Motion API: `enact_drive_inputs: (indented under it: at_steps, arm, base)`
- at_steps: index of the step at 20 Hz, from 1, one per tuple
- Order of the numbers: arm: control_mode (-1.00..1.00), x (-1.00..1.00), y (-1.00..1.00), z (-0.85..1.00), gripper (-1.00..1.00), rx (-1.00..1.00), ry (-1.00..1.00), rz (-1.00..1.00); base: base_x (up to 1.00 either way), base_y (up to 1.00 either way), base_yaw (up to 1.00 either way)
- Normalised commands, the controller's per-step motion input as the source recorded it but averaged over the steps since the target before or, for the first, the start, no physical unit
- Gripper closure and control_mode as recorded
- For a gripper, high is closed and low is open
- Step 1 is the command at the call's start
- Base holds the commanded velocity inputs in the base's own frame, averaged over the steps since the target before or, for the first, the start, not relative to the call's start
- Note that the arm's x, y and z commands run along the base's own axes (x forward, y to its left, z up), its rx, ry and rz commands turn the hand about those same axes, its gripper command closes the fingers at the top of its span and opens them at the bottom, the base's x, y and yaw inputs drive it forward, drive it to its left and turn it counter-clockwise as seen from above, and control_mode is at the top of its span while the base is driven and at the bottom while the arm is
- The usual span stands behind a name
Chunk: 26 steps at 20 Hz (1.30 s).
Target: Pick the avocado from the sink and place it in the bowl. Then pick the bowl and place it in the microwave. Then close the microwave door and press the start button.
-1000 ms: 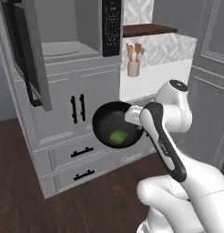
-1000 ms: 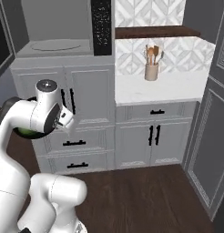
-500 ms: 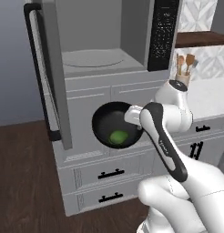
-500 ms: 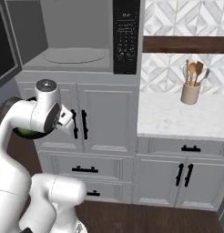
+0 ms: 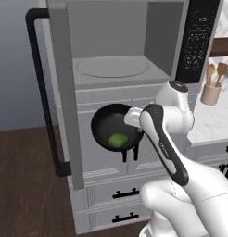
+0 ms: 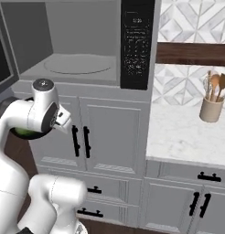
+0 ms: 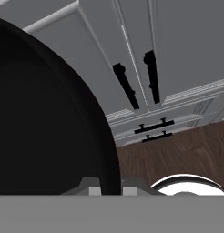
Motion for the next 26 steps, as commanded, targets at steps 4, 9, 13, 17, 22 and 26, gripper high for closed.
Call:
enact_drive_inputs:
  at_steps: [4,9,13,17,22,26]
  arm:
    - [1.00,0.00,0.00,0.00,1.00,0.00,0.00,0.00]
    - [1.00,0.00,0.00,0.00,1.00,0.00,0.00,0.00]
    - [1.00,0.00,0.00,0.00,1.00,0.00,0.00,0.00]
    - [1.00,0.00,0.00,0.00,1.00,0.00,0.00,0.00]
    - [1.00,0.00,0.00,0.00,1.00,0.00,0.00,0.00]
    - [1.00,0.00,0.00,0.00,1.00,0.00,0.00,0.00]
  base:
    - [0.60,-0.20,0.12]
    - [0.45,-0.05,0.08]
    - [0.50,0.00,0.05]
    - [0.41,0.00,0.05]
    - [0.01,0.00,0.04]
    - [0.00,0.00,0.01]
